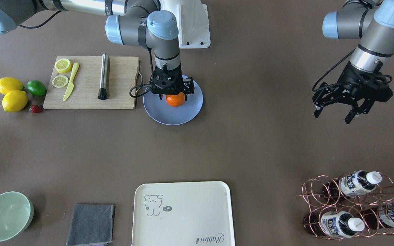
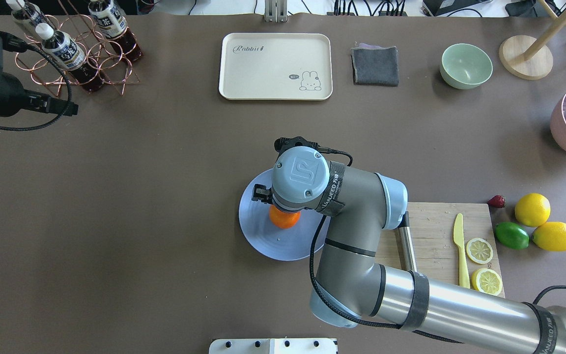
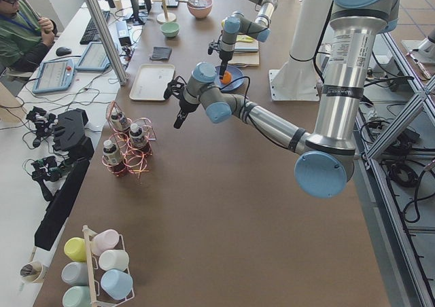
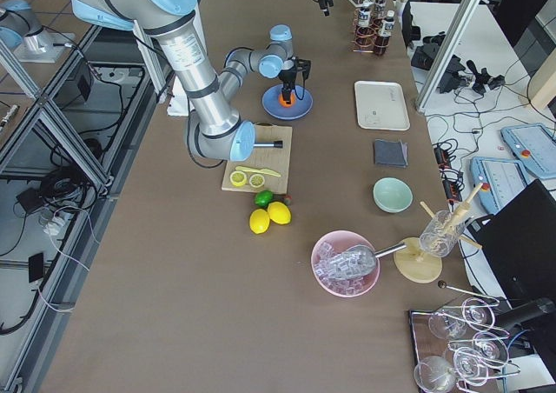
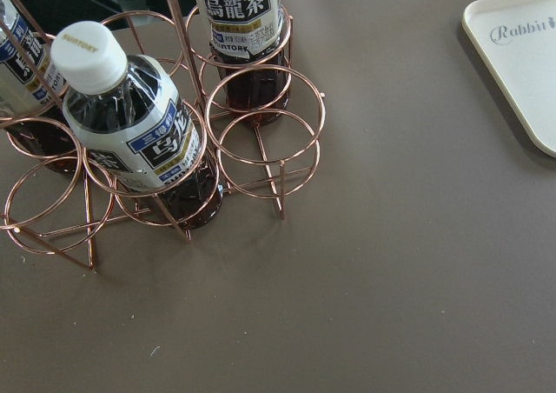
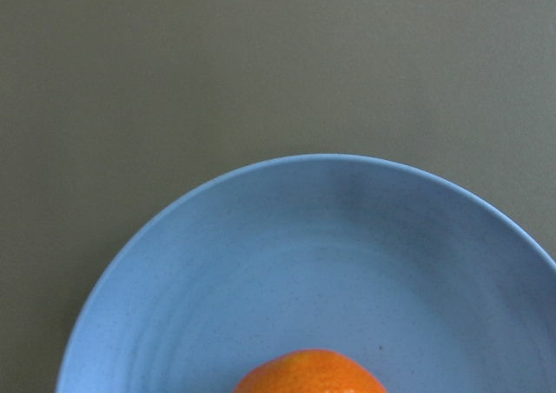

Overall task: Pick orange to plate
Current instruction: 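Carry the orange with the right gripper and lower it onto the blue plate, then open the right gripper and lift it away from the plate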

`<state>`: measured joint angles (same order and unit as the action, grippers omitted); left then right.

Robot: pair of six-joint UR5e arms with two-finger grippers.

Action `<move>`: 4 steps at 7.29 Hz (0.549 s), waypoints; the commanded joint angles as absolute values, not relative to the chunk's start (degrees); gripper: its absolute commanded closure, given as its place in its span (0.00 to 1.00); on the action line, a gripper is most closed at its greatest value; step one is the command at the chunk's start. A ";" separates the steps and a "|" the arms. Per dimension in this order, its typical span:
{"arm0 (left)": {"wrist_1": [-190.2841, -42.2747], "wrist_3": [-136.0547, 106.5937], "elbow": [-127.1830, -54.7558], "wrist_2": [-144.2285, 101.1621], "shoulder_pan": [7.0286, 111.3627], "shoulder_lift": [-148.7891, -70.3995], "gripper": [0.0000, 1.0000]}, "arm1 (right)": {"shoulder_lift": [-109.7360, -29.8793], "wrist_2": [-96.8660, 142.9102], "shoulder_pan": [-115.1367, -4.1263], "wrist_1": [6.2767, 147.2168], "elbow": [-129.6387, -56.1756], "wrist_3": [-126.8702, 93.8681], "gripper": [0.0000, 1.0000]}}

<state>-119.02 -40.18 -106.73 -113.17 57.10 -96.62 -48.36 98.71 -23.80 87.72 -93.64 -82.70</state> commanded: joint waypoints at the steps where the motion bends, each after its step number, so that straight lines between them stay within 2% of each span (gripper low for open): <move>1: -118.30 -29.88 -106.08 -119.17 62.63 -91.08 0.02 | -49.04 106.39 -29.58 99.08 -105.14 -82.27 0.00; 4: -115.51 -15.94 -106.09 -119.27 72.65 -84.82 0.02 | -58.23 115.80 -43.72 104.67 -111.43 -65.82 0.00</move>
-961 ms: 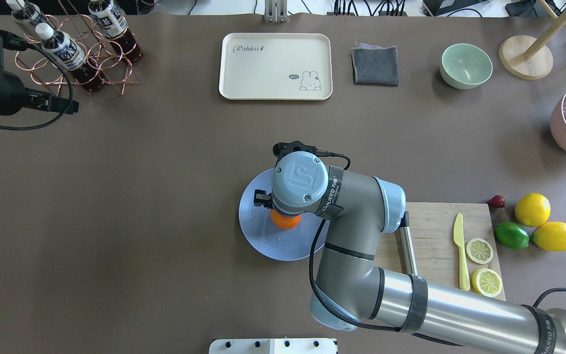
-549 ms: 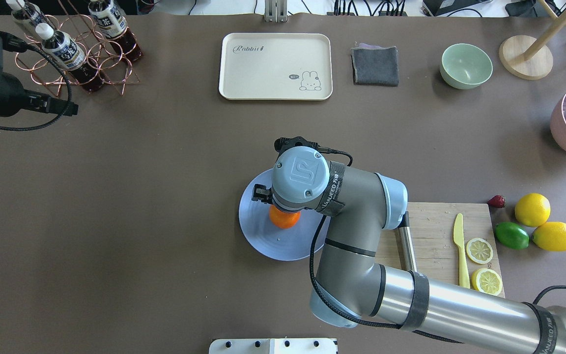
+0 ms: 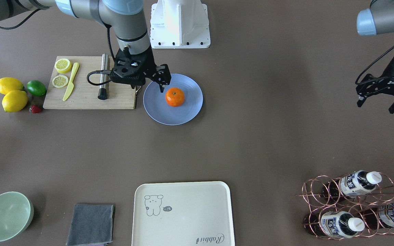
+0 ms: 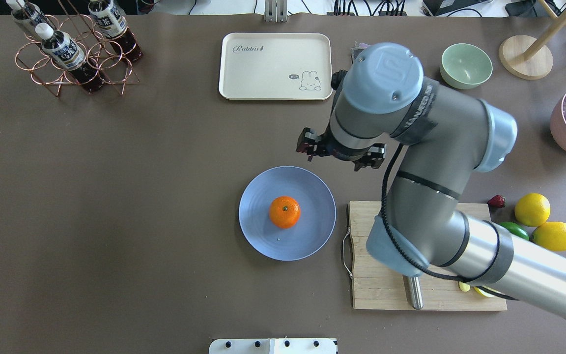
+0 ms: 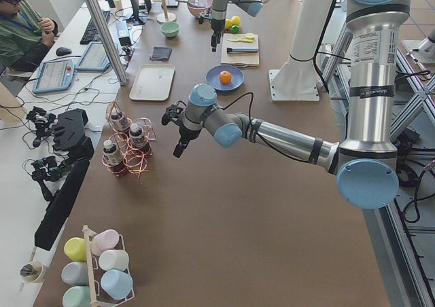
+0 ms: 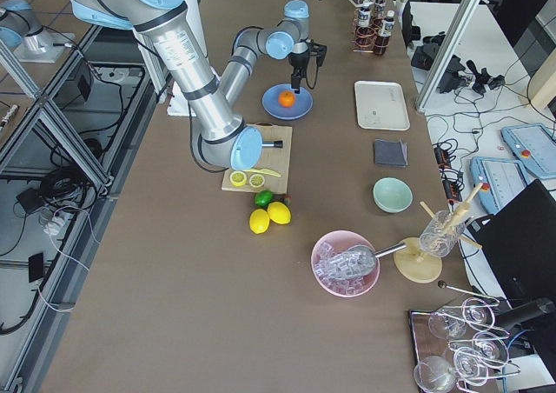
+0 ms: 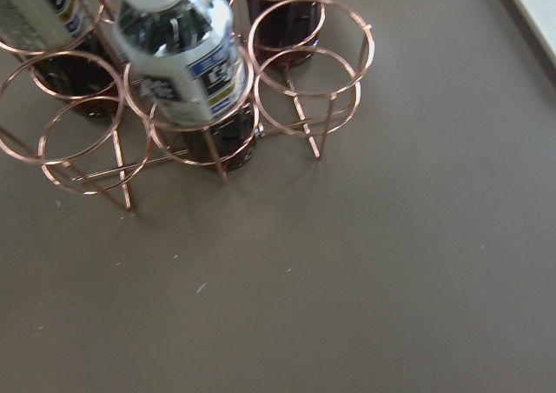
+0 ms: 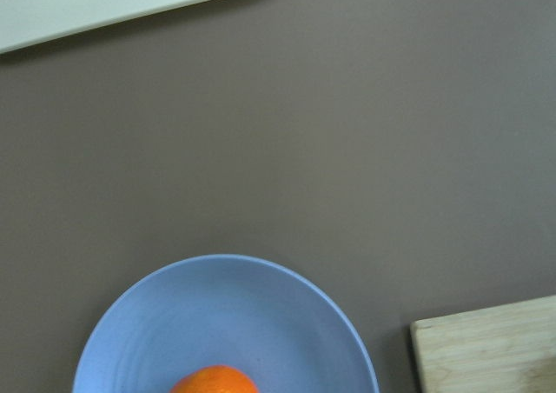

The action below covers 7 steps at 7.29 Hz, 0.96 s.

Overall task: Pick orange to plate
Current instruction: 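Open the right gripper and lift it away from the plate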

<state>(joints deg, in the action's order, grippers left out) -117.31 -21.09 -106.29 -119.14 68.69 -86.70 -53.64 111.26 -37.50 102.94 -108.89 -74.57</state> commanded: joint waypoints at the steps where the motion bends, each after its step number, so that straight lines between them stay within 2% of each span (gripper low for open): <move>1: -109.92 -7.82 -106.35 -119.27 78.34 -84.73 0.02 | -63.14 118.28 -48.38 104.76 -112.66 -56.61 0.00; 3: -94.12 8.90 -106.35 -119.53 89.60 -88.48 0.02 | -71.42 123.01 -59.96 104.68 -112.34 -36.83 0.00; 7: -91.93 10.11 -103.19 -129.62 91.05 -88.25 0.02 | -84.62 132.98 -87.22 104.15 -102.86 -1.98 0.00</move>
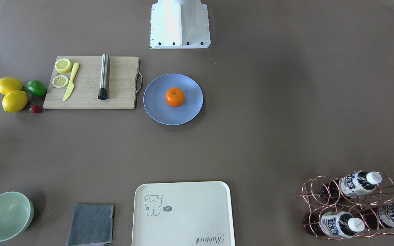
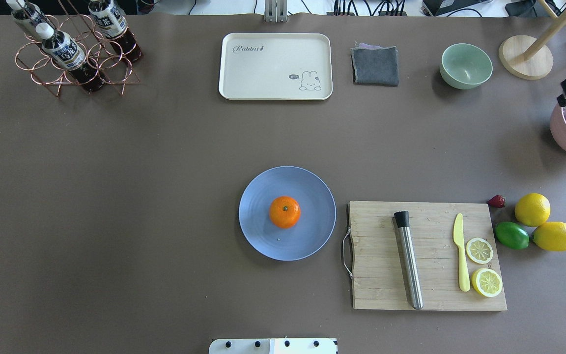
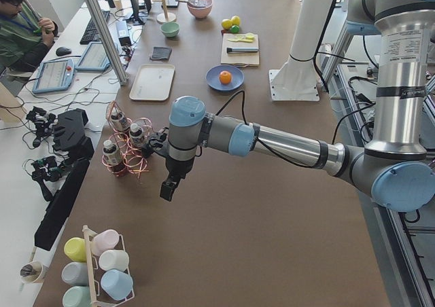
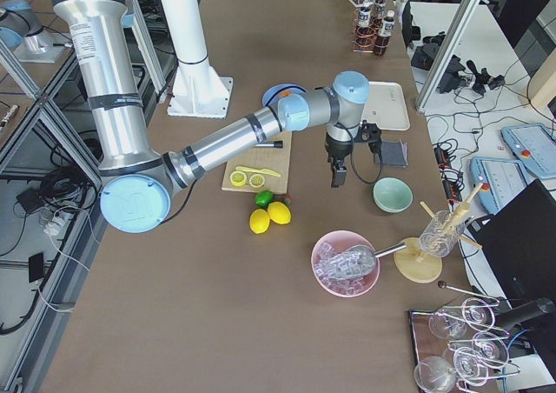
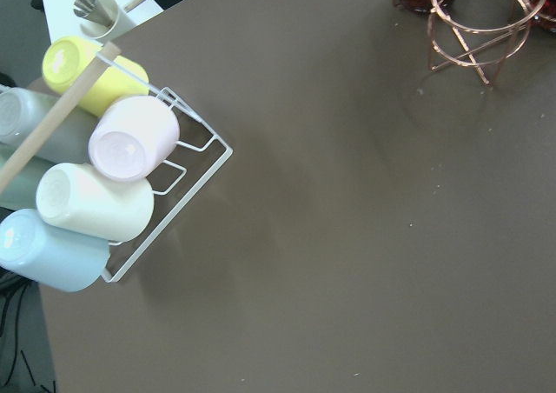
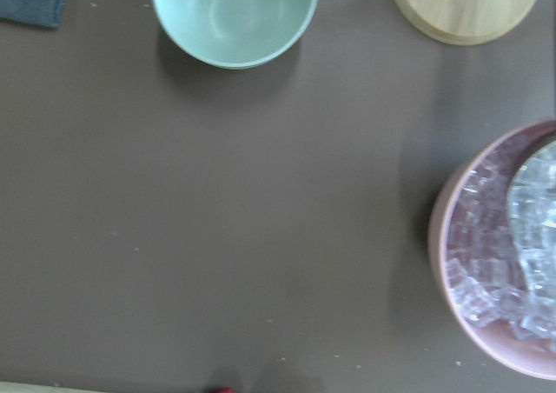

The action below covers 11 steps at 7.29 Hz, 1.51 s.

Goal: Pick orange to plate

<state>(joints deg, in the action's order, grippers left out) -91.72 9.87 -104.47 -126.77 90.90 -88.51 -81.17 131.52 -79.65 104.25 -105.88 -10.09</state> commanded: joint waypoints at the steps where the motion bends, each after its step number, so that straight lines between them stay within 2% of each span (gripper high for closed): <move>1: -91.85 10.02 -102.66 -131.29 91.05 -88.59 0.02 | -88.21 133.15 -90.32 103.89 -101.61 -0.89 0.00; 6: -93.16 9.67 -99.06 -132.45 90.97 -87.54 0.02 | -95.09 134.82 -98.52 100.46 -100.01 5.01 0.00; 11: -93.16 9.84 -98.79 -132.36 92.29 -87.28 0.02 | -94.13 134.91 -98.35 100.46 -99.76 4.83 0.00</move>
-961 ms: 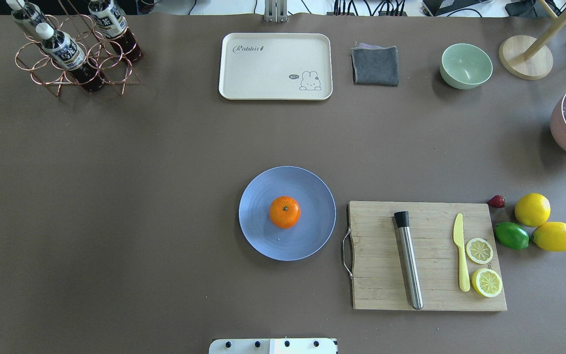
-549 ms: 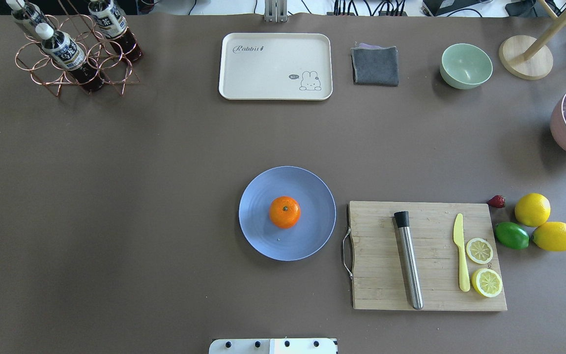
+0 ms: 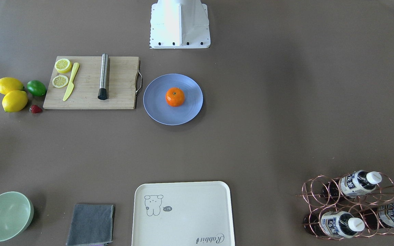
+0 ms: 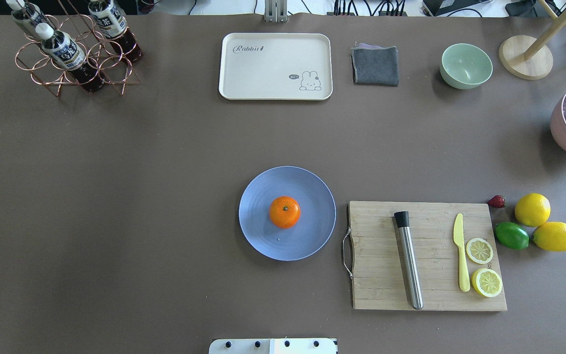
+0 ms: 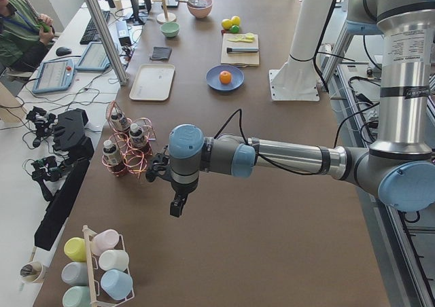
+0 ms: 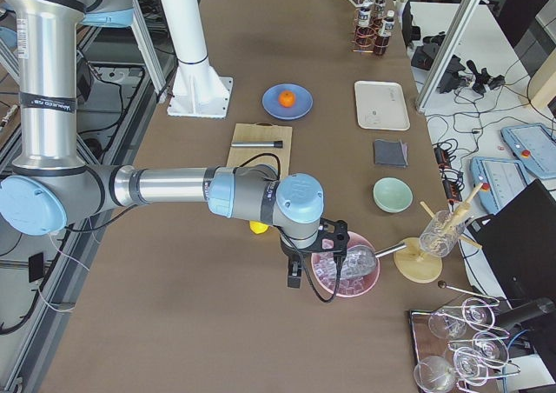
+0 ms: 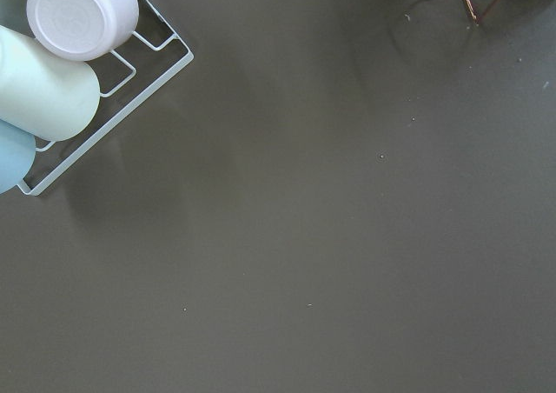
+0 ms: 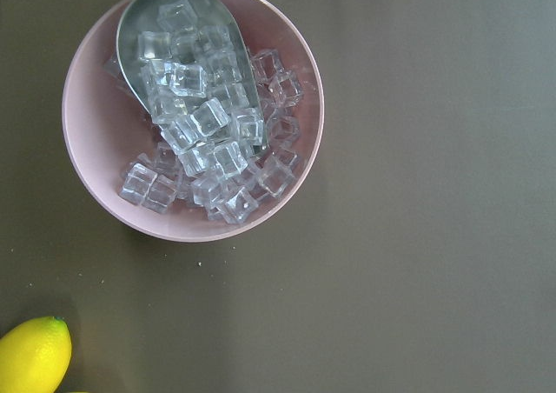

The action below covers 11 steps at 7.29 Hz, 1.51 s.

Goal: Pick orange to plate

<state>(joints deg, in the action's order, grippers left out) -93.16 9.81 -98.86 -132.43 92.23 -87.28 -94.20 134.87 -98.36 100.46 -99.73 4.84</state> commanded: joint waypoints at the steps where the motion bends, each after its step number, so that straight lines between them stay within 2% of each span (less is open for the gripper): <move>1: -93.16 9.76 -98.96 -132.36 92.29 -87.28 0.02 | -94.13 134.91 -98.35 100.46 -99.76 4.83 0.00; 11: -93.16 9.84 -98.44 -132.10 92.37 -88.33 0.02 | -94.13 135.88 -98.35 100.46 -99.93 4.75 0.00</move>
